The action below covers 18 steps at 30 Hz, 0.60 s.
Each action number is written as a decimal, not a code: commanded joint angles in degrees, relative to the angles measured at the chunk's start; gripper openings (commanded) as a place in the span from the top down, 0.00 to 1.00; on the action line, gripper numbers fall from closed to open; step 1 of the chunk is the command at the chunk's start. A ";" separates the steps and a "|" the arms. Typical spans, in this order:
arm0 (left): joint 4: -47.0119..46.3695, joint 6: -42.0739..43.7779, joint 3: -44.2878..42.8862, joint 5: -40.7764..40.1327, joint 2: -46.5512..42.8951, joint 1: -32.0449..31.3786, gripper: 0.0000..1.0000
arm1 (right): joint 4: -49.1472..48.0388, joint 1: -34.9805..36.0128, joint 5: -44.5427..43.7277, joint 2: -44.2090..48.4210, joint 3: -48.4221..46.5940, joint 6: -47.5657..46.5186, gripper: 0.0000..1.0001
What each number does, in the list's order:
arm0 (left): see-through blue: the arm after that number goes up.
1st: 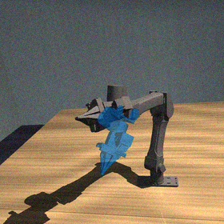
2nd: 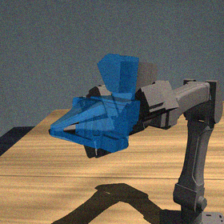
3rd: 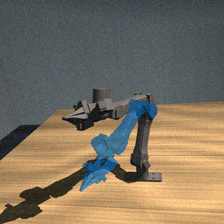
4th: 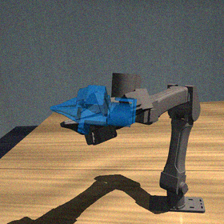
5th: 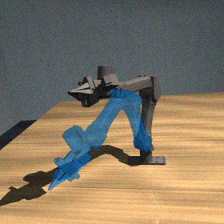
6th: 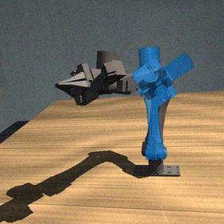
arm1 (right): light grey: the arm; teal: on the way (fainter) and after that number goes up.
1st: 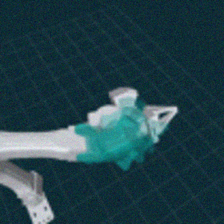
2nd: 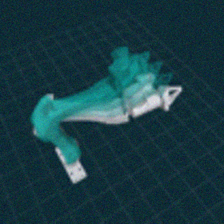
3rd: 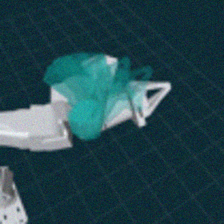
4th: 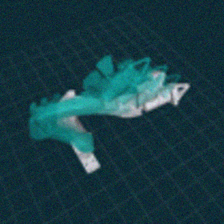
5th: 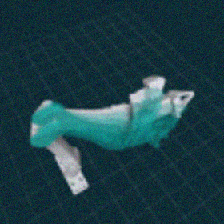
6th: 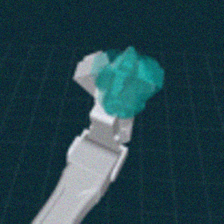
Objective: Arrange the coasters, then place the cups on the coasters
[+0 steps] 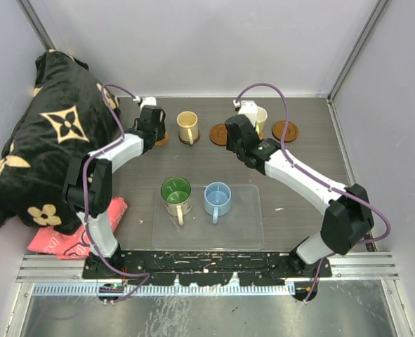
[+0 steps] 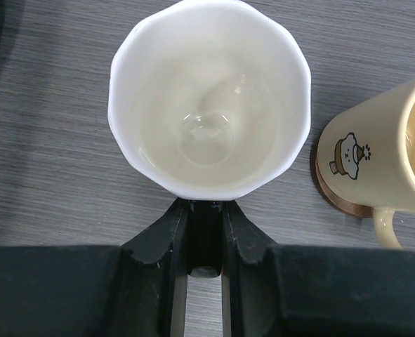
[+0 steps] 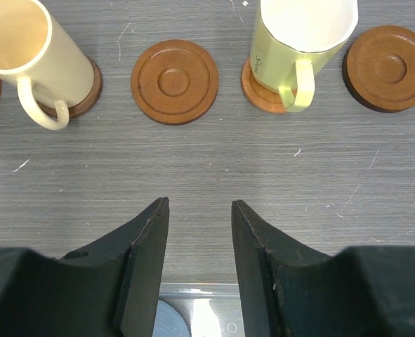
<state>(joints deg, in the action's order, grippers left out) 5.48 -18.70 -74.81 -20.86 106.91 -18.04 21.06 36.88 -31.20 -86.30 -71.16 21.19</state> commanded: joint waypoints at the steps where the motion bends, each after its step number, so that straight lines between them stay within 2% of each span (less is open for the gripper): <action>1: -5.47 -0.64 0.16 -1.49 -3.41 0.27 0.82 | -1.48 -0.24 0.52 0.61 -1.38 0.76 0.53; 18: -5.17 -0.66 1.44 -3.00 -4.94 -0.15 0.73 | -1.42 -0.23 0.88 1.75 -0.28 1.75 0.54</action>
<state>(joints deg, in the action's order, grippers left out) 4.47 -18.90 -73.32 -21.78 105.56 -18.13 21.06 36.88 -30.28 -86.30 -71.13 22.00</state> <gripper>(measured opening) 0.268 0.465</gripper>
